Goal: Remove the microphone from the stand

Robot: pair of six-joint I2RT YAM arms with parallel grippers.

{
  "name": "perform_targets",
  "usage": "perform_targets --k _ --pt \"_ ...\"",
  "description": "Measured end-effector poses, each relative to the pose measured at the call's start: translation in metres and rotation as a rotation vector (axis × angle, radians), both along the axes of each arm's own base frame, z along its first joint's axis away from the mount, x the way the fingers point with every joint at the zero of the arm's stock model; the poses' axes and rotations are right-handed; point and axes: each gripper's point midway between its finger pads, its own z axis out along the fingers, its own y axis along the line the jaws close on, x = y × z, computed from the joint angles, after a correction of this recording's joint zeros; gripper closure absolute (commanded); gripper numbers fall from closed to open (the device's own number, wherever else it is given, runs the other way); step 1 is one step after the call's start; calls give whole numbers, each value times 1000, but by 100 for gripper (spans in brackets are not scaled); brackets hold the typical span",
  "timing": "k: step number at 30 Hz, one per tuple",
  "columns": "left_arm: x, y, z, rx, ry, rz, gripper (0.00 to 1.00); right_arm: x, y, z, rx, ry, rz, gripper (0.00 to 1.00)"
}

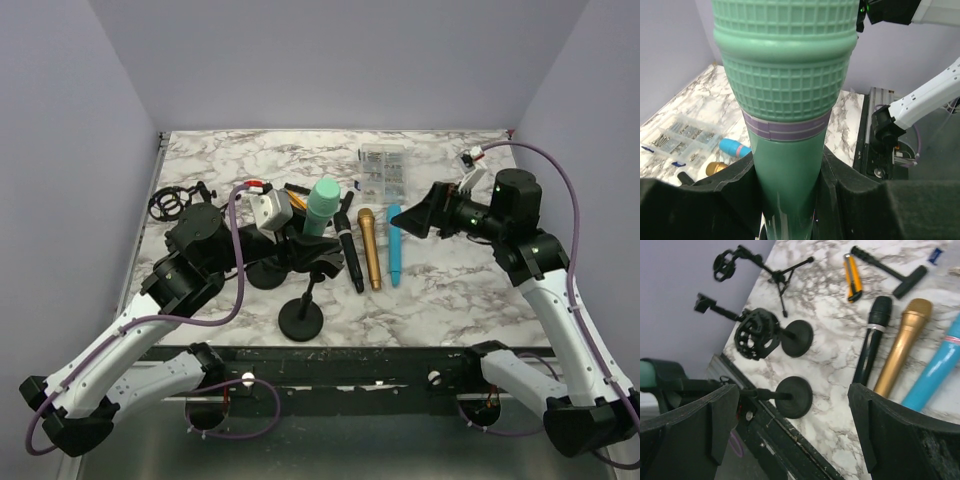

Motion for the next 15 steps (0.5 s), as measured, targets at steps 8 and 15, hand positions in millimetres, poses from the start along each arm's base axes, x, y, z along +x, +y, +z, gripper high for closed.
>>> perform_targets --k 8,15 --pt "-8 6 3 -56 -40 -16 100 -56 85 4 25 -125 383 0" --pt "-14 11 3 -71 -54 -22 100 -102 133 13 35 -319 633 0"
